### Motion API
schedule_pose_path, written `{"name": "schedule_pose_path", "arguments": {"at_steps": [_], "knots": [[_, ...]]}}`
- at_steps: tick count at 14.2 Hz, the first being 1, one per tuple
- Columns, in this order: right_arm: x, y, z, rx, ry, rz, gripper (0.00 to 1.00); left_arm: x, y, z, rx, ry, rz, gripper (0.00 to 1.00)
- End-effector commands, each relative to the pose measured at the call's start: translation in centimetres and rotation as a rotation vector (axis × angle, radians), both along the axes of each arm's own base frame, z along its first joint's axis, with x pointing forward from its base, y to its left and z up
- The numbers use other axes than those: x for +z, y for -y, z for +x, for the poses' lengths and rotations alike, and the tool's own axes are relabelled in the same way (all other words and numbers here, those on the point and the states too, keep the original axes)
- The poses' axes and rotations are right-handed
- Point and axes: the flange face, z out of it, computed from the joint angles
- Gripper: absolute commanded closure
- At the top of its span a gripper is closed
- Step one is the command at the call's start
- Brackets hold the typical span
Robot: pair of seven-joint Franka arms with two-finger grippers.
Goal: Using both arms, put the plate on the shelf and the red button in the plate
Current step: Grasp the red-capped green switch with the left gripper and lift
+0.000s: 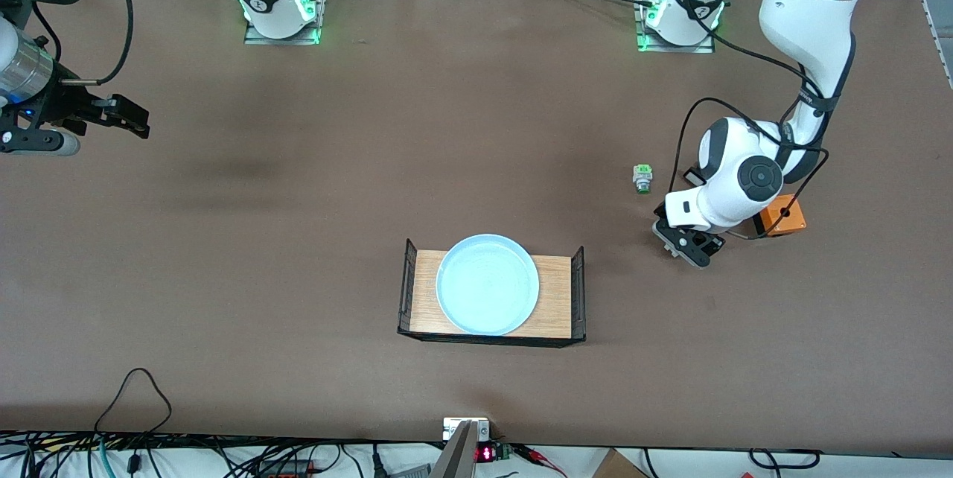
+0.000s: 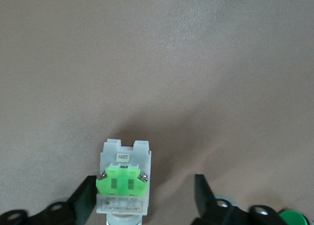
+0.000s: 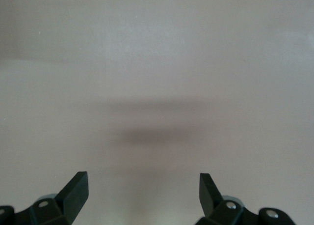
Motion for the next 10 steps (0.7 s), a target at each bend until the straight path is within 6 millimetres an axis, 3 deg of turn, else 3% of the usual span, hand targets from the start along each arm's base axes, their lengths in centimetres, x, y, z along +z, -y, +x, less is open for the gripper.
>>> {"name": "schedule_pose_path", "arguments": {"at_steps": [1, 4, 7, 10], "knots": [[2.6, -0.5, 0.1, 0.017, 0.021, 0.04, 0.0, 0.4, -0.4, -0.2, -0.023, 0.012, 0.007, 0.46], [2.4, -0.3, 0.3, 0.014, 0.018, 0.058, 0.0, 0.5, -0.4, -0.2, -0.023, 0.004, 0.008, 0.72], [2.7, -0.3, 0.2, 0.015, 0.024, 0.043, 0.0, 1.2, -0.4, 0.2, -0.02, 0.018, 0.007, 0.75], [2.8, -0.2, 0.1, 0.011, 0.023, 0.043, 0.0, 5.4, 0.5, 1.4, -0.019, 0.013, 0.008, 0.74]]}}
